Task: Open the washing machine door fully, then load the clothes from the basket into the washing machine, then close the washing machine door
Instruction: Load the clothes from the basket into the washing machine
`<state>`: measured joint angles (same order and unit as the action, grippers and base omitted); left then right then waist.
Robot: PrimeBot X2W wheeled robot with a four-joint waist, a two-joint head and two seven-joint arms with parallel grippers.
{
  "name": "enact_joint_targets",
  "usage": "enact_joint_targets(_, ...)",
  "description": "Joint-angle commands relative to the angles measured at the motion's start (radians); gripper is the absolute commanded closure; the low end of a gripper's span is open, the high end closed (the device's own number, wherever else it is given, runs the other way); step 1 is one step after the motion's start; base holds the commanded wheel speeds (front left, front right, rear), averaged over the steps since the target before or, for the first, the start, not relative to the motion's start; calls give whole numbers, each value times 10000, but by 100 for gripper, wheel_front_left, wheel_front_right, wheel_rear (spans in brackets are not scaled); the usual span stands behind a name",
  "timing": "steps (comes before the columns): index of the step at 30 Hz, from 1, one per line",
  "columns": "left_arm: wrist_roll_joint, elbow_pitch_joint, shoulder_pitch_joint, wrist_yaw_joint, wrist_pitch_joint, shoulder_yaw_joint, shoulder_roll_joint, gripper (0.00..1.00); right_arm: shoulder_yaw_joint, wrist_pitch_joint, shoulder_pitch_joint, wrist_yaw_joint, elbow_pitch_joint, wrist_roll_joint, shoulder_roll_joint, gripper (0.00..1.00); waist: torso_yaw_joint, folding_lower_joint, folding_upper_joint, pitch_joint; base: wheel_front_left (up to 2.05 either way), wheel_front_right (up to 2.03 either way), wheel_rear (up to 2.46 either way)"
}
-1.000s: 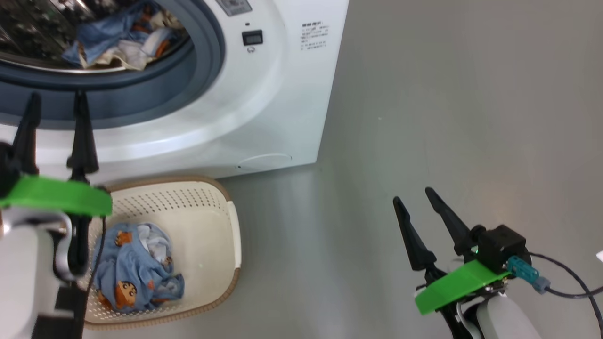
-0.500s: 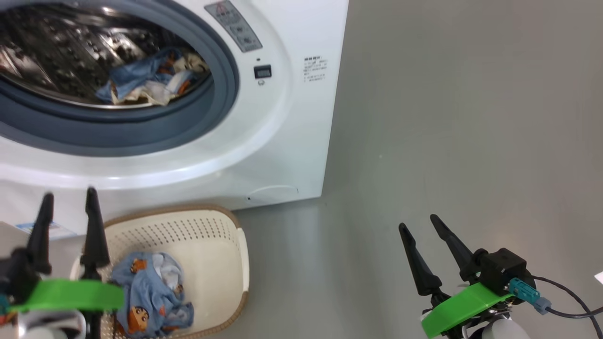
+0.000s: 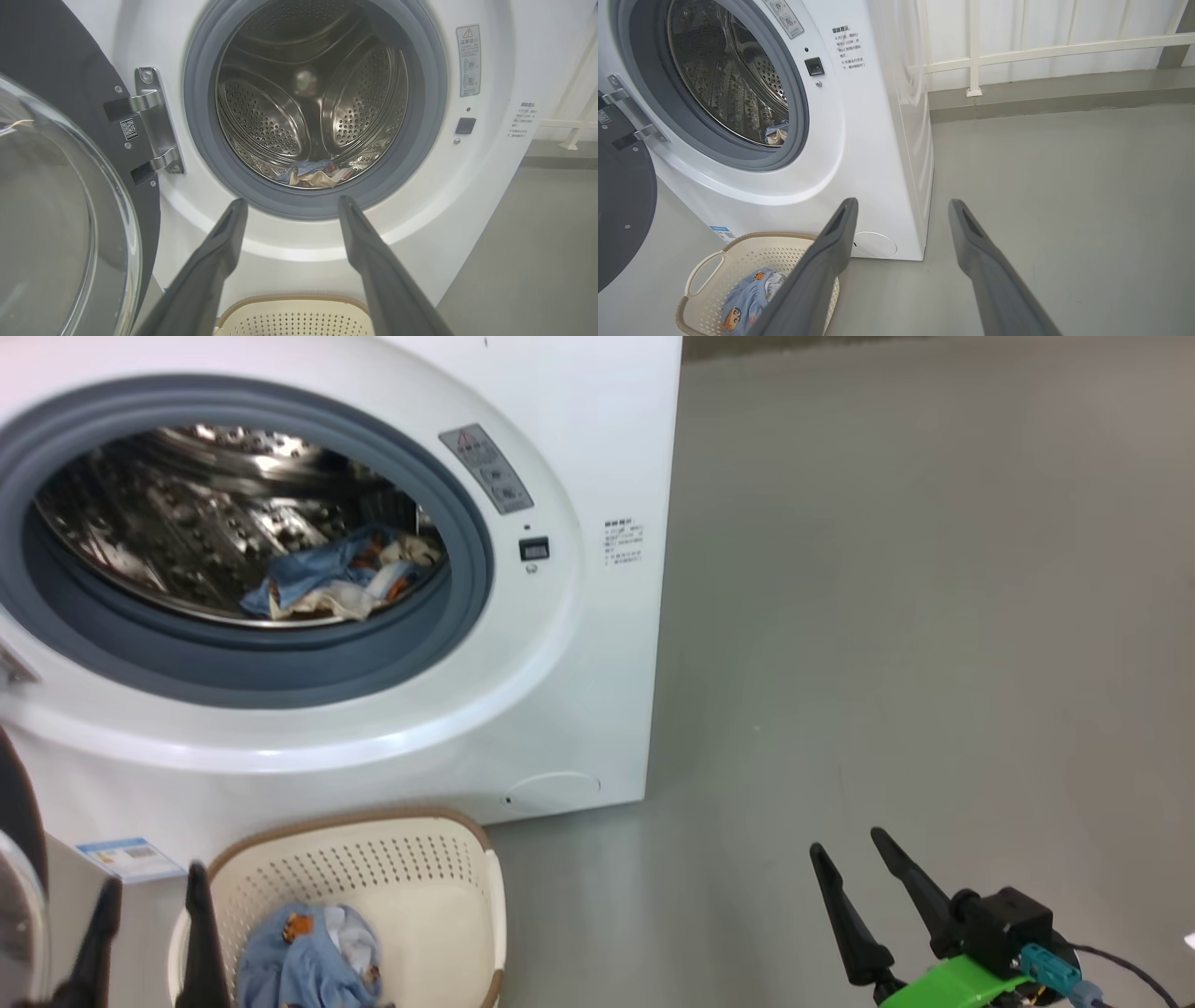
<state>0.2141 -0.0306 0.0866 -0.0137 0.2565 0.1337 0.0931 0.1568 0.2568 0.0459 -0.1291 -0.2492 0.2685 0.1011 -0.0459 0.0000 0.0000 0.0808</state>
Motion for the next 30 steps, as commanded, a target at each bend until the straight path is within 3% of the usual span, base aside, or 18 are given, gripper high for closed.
enact_joint_targets(1, -101, 348, 96, -11, 53, 418, 69, 0, 202, 49, -78, -16, 228, 149, 80, 0, 33, 0, 0, -361, 0, 0, 0)
enact_joint_targets(13, -212, 721, 1314, -70, 53, 506, -310, 0, 104, 49, -404, -16, 402, 150, 152, 0, -16, 0, 0, -723, 0, 0, 0)
enact_joint_targets(30, 10, 1107, 1934, 187, 53, 271, -425, 0, -51, 49, -428, -16, 532, 57, 241, 0, -75, 0, 0, -801, 0, 0, 0)
